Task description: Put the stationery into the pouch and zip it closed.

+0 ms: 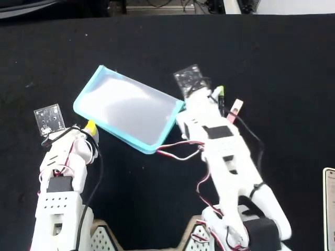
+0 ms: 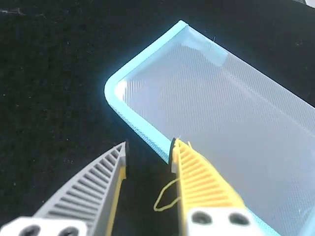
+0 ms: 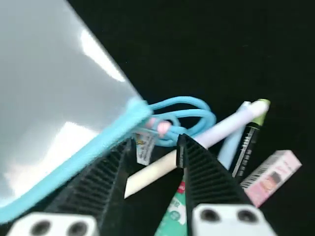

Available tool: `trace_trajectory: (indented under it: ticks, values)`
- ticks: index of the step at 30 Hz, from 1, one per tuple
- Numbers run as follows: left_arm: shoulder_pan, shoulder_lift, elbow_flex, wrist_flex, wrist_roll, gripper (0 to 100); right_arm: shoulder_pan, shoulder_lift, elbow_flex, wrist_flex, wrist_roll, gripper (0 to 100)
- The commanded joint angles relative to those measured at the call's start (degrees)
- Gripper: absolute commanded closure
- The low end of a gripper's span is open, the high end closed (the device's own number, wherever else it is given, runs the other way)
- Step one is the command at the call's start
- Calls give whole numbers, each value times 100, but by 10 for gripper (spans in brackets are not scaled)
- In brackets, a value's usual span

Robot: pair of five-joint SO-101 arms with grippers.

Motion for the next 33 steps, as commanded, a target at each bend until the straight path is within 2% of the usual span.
trace_trajectory:
  ticks: [1, 4, 9, 16, 23, 28, 33]
  values:
    - [75, 26, -295, -105, 53, 841, 202, -154, 4, -176, 624, 809]
    - [75, 26, -295, -105, 53, 841, 202, 330, -154, -185, 967, 768]
    - [75, 26, -295, -105, 53, 841, 193, 1279, -655, -185, 1424, 783]
    - [75, 26, -295, -105, 53, 841, -88, 1727, -954, -290, 1442, 783]
    - [75, 26, -295, -105, 53, 841, -44, 1842, -813, -1055, 1459, 783]
    - [303, 26, -295, -105, 53, 841, -18, 2527, -796, -1793, 1477, 783]
    - [312, 26, -286, -105, 44, 841, -9, 2844, -1007, -1837, 1785, 784]
